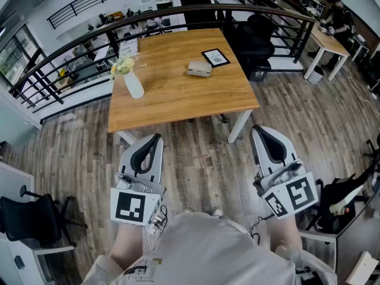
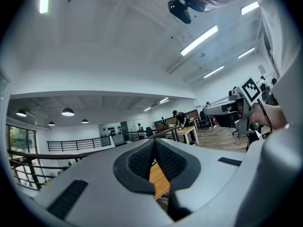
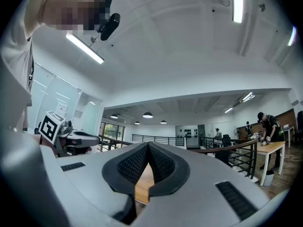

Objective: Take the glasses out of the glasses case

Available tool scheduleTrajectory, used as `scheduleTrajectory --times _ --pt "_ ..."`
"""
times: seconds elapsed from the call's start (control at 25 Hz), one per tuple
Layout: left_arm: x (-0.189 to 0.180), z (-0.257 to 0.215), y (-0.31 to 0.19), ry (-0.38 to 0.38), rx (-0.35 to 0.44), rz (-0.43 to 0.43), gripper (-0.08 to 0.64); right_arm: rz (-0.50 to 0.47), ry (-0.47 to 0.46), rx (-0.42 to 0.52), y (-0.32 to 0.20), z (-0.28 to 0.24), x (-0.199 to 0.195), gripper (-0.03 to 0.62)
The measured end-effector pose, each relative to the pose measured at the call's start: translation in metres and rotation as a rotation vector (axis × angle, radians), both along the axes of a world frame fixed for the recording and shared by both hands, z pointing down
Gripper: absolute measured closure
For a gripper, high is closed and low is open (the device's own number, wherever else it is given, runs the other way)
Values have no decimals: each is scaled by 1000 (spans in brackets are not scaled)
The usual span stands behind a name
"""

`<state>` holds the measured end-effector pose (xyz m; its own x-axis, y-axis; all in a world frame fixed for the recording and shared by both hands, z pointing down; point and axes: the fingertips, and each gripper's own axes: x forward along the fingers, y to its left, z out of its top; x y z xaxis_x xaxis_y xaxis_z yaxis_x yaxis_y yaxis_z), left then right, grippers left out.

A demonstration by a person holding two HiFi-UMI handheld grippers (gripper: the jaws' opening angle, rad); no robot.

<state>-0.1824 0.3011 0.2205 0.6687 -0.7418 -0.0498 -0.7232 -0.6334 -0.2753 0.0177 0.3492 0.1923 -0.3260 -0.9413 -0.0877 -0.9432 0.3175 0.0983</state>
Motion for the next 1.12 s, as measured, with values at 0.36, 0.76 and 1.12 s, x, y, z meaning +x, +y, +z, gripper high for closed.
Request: scheduleTrajectory --times 0.36,0.76,1.12 --pt "4 2 -5 -2 -9 3 543 3 1 -1 -5 3 6 567" --pt "12 5 -2 -9 -20 18 543 0 -9 17 0 0 11 565" --pt "28 10 5 -35 -35 10 543 0 -53 8 5 1 33 354"
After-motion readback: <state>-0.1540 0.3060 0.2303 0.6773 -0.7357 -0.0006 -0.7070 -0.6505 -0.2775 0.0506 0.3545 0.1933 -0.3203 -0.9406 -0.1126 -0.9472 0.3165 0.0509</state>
